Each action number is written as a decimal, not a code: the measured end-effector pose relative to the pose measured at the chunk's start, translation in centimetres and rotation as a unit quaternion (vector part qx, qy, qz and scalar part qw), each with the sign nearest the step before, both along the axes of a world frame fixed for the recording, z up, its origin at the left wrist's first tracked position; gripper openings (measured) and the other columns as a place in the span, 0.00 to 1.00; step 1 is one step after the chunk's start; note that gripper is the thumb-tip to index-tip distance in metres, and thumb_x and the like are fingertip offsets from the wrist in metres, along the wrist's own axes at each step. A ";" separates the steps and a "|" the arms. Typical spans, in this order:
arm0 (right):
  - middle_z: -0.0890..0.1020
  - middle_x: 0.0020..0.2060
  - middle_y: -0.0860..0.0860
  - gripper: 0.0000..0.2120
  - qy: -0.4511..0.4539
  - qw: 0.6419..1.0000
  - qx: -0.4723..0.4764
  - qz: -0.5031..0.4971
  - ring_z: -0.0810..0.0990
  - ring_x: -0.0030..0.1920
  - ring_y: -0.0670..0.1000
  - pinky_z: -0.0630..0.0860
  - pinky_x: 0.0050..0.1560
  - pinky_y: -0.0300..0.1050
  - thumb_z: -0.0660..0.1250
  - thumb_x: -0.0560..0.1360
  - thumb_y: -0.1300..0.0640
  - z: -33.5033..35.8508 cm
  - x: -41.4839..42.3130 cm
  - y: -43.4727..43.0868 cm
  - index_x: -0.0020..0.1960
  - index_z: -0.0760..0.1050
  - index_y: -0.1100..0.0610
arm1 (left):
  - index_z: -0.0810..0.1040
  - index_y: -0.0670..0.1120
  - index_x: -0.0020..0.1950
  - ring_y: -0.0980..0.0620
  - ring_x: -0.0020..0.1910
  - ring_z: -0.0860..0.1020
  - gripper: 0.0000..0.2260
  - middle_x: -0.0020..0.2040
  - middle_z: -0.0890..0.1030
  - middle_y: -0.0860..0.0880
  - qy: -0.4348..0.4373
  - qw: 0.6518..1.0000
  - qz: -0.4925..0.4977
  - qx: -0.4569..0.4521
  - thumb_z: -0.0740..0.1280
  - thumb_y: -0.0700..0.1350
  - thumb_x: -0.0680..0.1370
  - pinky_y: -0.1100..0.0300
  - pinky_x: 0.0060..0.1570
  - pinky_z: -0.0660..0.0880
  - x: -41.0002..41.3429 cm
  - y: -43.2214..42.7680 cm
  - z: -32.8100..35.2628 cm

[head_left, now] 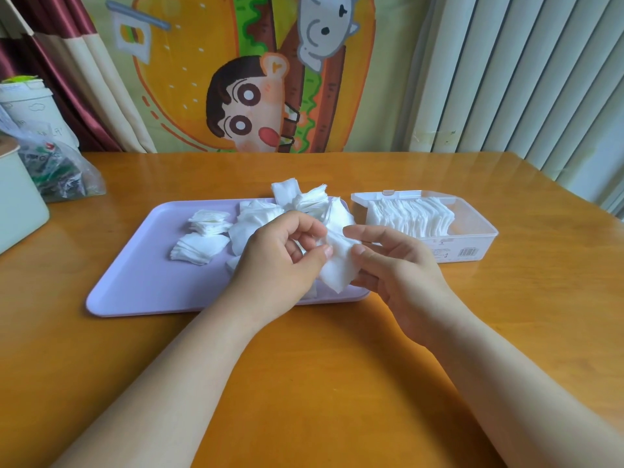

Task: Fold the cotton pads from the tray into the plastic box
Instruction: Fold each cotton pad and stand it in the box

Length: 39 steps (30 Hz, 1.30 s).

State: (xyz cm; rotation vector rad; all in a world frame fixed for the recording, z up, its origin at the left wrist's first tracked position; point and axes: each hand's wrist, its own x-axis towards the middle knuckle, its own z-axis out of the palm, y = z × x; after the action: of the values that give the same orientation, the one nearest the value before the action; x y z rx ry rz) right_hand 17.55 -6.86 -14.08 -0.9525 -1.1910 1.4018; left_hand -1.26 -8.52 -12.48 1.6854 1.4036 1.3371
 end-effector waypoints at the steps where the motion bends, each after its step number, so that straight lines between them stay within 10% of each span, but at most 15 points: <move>1: 0.87 0.46 0.58 0.10 -0.003 1.000 0.002 0.001 0.84 0.50 0.61 0.80 0.63 0.65 0.67 0.83 0.67 0.0 0.0 -0.1 0.61 0.82 0.59 | 0.83 0.52 0.50 0.42 0.38 0.76 0.07 0.43 0.81 0.49 -0.001 1.000 -0.003 -0.003 0.76 0.40 0.77 0.69 0.37 0.74 0.0 0.0 0.0; 13: 0.87 0.45 0.53 0.11 -0.007 0.999 0.020 0.027 0.85 0.46 0.54 0.84 0.50 0.50 0.64 0.84 0.66 0.2 -0.2 -0.2 0.59 0.84 0.59 | 0.81 0.49 0.48 0.60 0.33 0.73 0.04 0.34 0.79 0.60 0.019 0.999 -0.019 -0.023 0.72 0.41 0.80 0.72 0.35 0.71 -0.3 0.0 0.0; 24: 0.81 0.33 0.48 0.16 -0.032 0.997 0.053 0.041 0.80 0.39 0.50 0.79 0.50 0.51 0.78 0.74 0.66 -0.1 -0.1 -0.1 0.60 0.81 0.60 | 0.80 0.54 0.53 0.46 0.39 0.76 0.07 0.46 0.80 0.53 -0.001 0.999 0.008 -0.033 0.74 0.43 0.79 0.69 0.40 0.75 -0.4 0.1 0.0; 29: 0.77 0.43 0.66 0.20 -0.047 0.996 0.073 0.034 0.77 0.45 0.56 0.74 0.50 0.53 0.75 0.75 0.62 -0.2 -0.1 0.0 0.66 0.80 0.52 | 0.78 0.58 0.67 0.57 0.41 0.78 0.22 0.56 0.80 0.54 -0.031 0.993 -0.029 -0.109 0.79 0.47 0.75 0.64 0.44 0.77 -1.2 0.0 0.3; 39: 0.81 0.39 0.41 0.14 -0.108 0.986 0.125 0.007 0.76 0.42 0.45 0.73 0.47 0.41 0.72 0.82 0.61 -0.7 -0.3 0.1 0.66 0.81 0.51 | 0.81 0.53 0.66 0.57 0.42 0.79 0.17 0.49 0.83 0.50 -0.077 0.979 -0.096 -0.162 0.76 0.45 0.77 0.70 0.32 0.72 -1.3 0.0 0.5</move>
State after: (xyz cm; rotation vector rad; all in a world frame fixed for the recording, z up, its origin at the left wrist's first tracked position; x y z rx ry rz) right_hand 17.22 -6.78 -14.76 -0.9341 -1.4988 1.1474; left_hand -2.57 -8.55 -12.01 1.4280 1.2566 1.0435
